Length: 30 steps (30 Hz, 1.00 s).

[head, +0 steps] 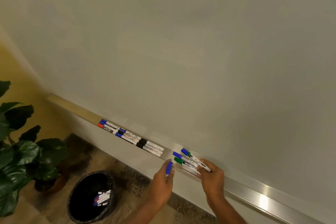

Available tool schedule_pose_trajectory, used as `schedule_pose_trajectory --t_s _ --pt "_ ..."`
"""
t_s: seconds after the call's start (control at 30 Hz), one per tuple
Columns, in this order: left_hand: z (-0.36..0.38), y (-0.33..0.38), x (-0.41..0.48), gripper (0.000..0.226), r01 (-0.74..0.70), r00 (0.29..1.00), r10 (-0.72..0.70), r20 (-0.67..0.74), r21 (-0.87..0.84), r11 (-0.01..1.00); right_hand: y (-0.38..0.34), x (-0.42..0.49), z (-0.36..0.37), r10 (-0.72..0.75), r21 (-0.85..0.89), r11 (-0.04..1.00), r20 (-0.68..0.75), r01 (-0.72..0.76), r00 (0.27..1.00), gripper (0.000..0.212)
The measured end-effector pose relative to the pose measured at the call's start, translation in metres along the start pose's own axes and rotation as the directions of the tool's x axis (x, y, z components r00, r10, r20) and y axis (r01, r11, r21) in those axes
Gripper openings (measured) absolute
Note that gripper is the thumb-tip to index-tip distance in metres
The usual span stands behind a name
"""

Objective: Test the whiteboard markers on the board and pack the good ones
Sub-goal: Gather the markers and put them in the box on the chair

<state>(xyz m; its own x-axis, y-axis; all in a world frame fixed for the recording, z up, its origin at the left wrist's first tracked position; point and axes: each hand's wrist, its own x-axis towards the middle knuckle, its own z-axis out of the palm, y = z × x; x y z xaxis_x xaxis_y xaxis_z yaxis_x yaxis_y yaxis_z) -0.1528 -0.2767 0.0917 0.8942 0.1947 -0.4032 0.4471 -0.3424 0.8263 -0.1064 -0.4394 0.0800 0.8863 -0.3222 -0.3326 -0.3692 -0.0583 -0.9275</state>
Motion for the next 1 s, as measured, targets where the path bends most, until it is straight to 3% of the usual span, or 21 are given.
schedule_pose_trajectory --t_s 0.07,0.13,0.27,0.43,0.63,0.87,1.0 --pt "-0.006 -0.006 0.001 0.060 -0.182 0.981 0.158 0.111 0.263 0.947 0.008 0.008 0.012 -0.026 -0.078 0.997 -0.022 0.025 0.999 0.027" --pt "-0.007 -0.009 0.004 0.069 -0.307 0.946 0.232 0.226 0.401 0.863 0.014 0.015 0.021 -0.047 -0.120 0.992 -0.034 0.043 0.998 0.027" --pt "-0.003 -0.015 0.022 0.085 -0.411 0.909 0.267 0.319 0.580 0.703 0.022 0.029 0.037 -0.038 -0.170 0.985 -0.029 0.032 0.999 0.026" --pt "0.012 -0.026 0.048 0.087 -0.393 0.918 0.239 0.315 0.651 0.650 0.031 0.046 0.049 -0.002 -0.221 0.975 0.006 0.003 1.000 0.025" --pt "0.023 -0.033 0.070 0.084 -0.328 0.937 0.138 0.320 0.674 0.661 0.044 0.058 0.059 0.067 -0.137 0.988 -0.022 -0.070 0.997 0.019" --pt "0.029 -0.046 0.083 0.082 -0.355 0.929 0.172 0.328 0.655 0.667 0.047 0.061 0.072 0.061 -0.137 0.989 0.029 -0.057 0.998 0.019" --pt "0.031 -0.051 0.089 0.080 -0.375 0.922 0.196 0.334 0.645 0.665 0.051 0.067 0.068 0.044 -0.230 0.972 0.011 -0.041 0.999 0.016"
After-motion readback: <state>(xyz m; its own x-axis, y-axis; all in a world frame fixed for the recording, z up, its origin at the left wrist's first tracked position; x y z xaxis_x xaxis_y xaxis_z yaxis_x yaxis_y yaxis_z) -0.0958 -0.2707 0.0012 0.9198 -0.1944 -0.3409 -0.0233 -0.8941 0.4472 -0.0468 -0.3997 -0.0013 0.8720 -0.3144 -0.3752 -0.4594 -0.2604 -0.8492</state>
